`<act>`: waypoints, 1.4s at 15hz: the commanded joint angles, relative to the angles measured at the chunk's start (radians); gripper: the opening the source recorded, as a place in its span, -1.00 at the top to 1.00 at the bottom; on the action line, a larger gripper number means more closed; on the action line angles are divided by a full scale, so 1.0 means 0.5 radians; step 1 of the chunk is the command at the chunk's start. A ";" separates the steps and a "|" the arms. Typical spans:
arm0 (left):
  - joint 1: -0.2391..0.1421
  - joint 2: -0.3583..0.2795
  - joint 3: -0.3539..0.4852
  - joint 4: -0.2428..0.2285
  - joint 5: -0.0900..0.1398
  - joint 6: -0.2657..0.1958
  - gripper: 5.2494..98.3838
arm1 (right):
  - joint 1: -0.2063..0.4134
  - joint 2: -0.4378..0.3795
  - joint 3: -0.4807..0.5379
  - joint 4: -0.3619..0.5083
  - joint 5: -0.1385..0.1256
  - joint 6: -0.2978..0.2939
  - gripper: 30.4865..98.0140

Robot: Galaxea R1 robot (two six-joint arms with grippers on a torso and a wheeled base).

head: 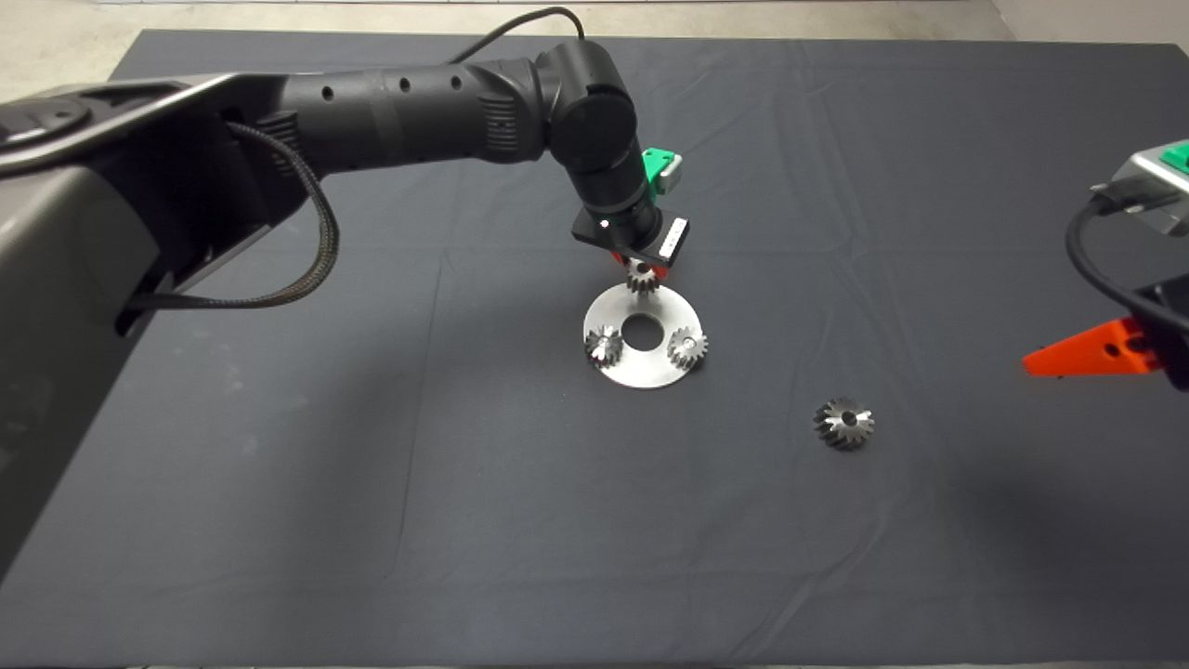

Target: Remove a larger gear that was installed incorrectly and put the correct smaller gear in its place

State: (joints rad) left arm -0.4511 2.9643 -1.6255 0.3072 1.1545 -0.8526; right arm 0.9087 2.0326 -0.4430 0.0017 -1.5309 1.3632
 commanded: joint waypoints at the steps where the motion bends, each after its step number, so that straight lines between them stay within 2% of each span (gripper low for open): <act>1: -0.025 0.007 0.006 -0.010 -0.020 -0.006 0.44 | 0.045 -0.004 0.012 0.057 -0.117 0.016 -0.26; 7: -0.009 0.010 0.000 -0.010 -0.075 -0.007 0.44 | 0.045 -0.007 0.012 0.055 -0.117 0.016 -0.26; 21: -0.012 0.010 -0.007 -0.010 -0.075 -0.004 0.44 | 0.045 -0.007 0.012 0.058 -0.117 0.016 -0.26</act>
State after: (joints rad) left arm -0.4383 2.9638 -1.6343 0.3100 1.1377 -0.8528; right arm 0.9091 2.0306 -0.4430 0.0017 -1.5309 1.3632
